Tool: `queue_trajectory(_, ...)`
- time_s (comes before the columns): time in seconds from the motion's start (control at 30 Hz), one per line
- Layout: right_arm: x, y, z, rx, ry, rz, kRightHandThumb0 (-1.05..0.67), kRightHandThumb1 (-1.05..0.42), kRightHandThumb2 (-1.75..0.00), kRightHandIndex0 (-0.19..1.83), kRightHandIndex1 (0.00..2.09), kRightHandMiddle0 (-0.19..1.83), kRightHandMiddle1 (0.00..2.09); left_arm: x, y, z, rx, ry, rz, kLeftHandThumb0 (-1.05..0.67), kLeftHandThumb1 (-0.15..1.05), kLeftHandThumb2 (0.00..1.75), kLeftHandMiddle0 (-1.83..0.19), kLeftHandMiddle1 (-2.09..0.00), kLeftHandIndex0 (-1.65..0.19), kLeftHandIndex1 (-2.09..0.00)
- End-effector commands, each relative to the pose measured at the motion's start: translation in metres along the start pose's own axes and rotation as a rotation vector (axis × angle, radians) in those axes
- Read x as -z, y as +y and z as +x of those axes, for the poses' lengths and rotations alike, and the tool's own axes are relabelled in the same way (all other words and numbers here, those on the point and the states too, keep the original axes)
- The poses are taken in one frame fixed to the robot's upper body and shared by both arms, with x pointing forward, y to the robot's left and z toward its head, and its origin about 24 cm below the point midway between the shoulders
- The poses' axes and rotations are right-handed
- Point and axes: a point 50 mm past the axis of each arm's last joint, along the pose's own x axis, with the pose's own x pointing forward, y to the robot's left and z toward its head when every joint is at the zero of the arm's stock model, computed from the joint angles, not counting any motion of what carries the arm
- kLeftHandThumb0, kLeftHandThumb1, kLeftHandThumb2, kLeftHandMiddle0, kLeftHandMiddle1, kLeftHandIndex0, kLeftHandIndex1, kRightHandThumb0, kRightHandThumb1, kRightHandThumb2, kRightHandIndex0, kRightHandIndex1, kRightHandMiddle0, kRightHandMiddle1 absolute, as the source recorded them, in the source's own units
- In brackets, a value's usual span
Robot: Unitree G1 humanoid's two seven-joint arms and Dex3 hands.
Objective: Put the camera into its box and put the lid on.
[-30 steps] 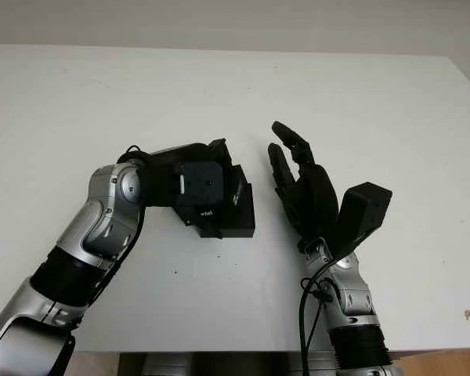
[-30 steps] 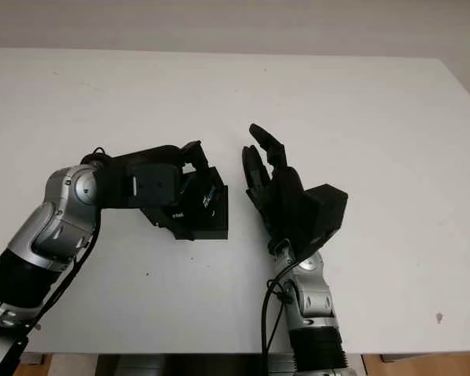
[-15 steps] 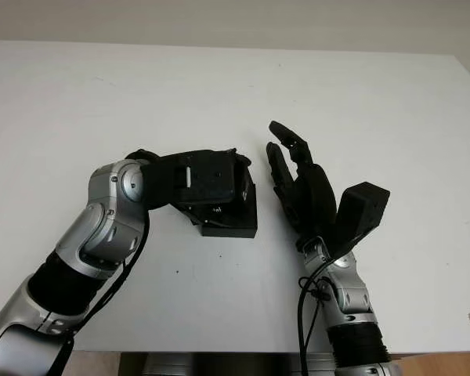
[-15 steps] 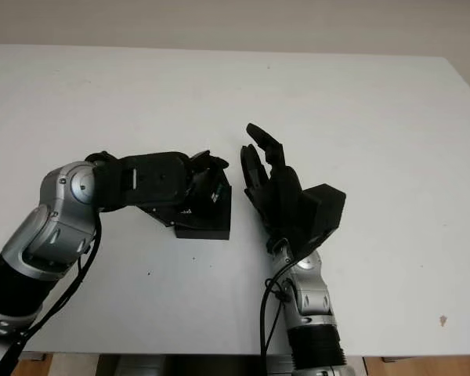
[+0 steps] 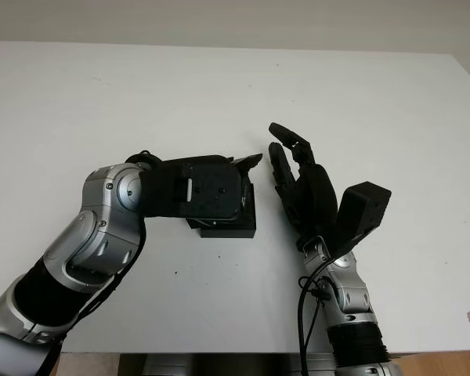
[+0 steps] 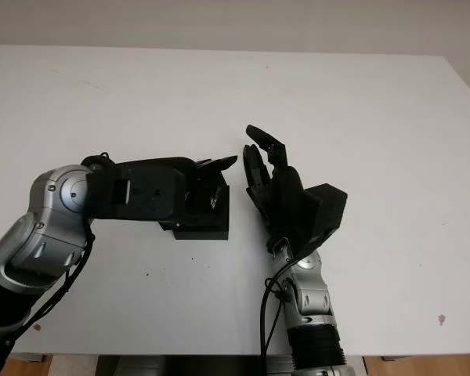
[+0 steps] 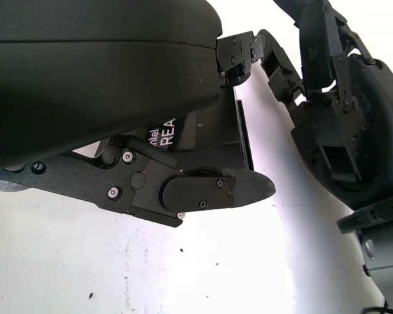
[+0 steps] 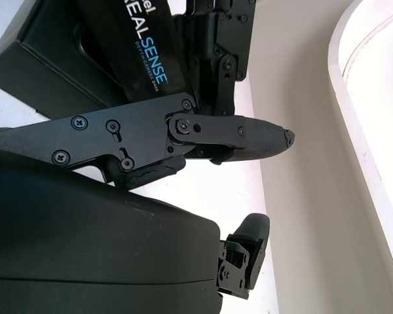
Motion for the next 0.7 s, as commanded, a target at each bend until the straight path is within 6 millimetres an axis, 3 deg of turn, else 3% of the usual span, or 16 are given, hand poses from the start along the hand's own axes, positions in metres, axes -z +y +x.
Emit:
queue_trajectory(0.0, 0.000, 0.007, 0.002, -0.011, -0.008, 0.019, -0.59, -1.05, -0.38, 0.08, 0.06, -0.19, 1.08, -0.013, -0.019, 0.003, 0.113, -0.080, -0.005, -0.54, 1.05, 0.39, 0.19, 0.00, 0.19, 0.00)
queue_trajectory(0.13, 0.000, 0.007, 0.002, -0.012, -0.013, 0.011, -0.59, -1.05, -0.39, 0.09, 0.06, -0.19, 0.94, -0.020, -0.019, -0.003, 0.161, -0.113, -0.076, -0.53, 1.05, 0.41, 0.19, 0.00, 0.19, 0.00)
queue_trajectory(0.27, 0.001, 0.006, 0.001, -0.010, -0.009, 0.008, -0.60, -1.05, -0.39, 0.09, 0.06, -0.19, 0.84, -0.027, -0.016, -0.009, 0.188, -0.183, -0.253, -0.50, 1.05, 0.40, 0.19, 0.00, 0.19, 0.00)
queue_trajectory(0.53, 0.002, 0.003, 0.000, -0.011, -0.005, 0.026, -0.59, -1.05, -0.38, 0.08, 0.05, -0.19, 0.80, -0.034, -0.014, -0.018, 0.111, -0.368, -0.416, -0.50, 1.05, 0.45, 0.19, 0.00, 0.19, 0.00)
queue_trajectory(0.6, 0.002, 0.003, 0.000, -0.008, -0.007, 0.010, -0.61, -1.05, -0.37, 0.10, 0.06, -0.17, 1.36, -0.033, -0.013, -0.015, 0.086, -0.392, -0.429, -0.51, 1.05, 0.46, 0.19, 0.00, 0.19, 0.00)
queue_trajectory(0.67, 0.002, 0.002, -0.001, -0.008, -0.002, -0.002, -0.62, -1.05, -0.38, 0.11, 0.07, -0.18, 1.62, -0.032, -0.012, -0.012, 0.057, -0.402, -0.421, -0.52, 1.05, 0.47, 0.19, 0.00, 0.19, 0.00)
